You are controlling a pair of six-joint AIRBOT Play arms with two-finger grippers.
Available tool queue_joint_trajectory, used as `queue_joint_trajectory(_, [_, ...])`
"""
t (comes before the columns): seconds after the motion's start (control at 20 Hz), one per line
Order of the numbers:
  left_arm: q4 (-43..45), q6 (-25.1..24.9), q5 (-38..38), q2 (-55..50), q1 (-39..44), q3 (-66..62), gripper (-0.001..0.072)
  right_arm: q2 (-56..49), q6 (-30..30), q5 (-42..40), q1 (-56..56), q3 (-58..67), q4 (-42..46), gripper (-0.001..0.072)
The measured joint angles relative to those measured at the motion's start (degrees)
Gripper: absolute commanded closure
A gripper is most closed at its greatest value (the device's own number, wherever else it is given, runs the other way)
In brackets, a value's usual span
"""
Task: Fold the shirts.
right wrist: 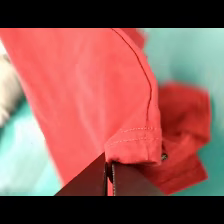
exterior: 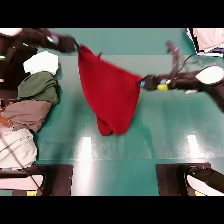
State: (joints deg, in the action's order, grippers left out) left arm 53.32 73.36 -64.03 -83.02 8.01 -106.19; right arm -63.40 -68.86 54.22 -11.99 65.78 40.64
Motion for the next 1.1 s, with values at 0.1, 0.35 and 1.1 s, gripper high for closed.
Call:
queue_joint_trajectory(0.1, [0.1, -0.7, 0.8, 6.6, 0.0, -2.4, 0.0684, 4.3, -0.9, -0.2, 0.0, 5.8, 3.0, 0.0701])
queue_joint_trajectory(0.35, [0.0, -1.6, 3.4, 21.1, 0.0, -7.8, 0.0684, 13.0, -3.4, -0.7, 0.0, 18.4, 9.9, 0.0701])
queue_joint_trajectory(1.1, [-9.4, -4.4, 1.8, 14.6, 2.5, -3.1, 0.0683, 3.7, -18.8, 19.1, 0.0, 34.4, 31.3, 0.0700])
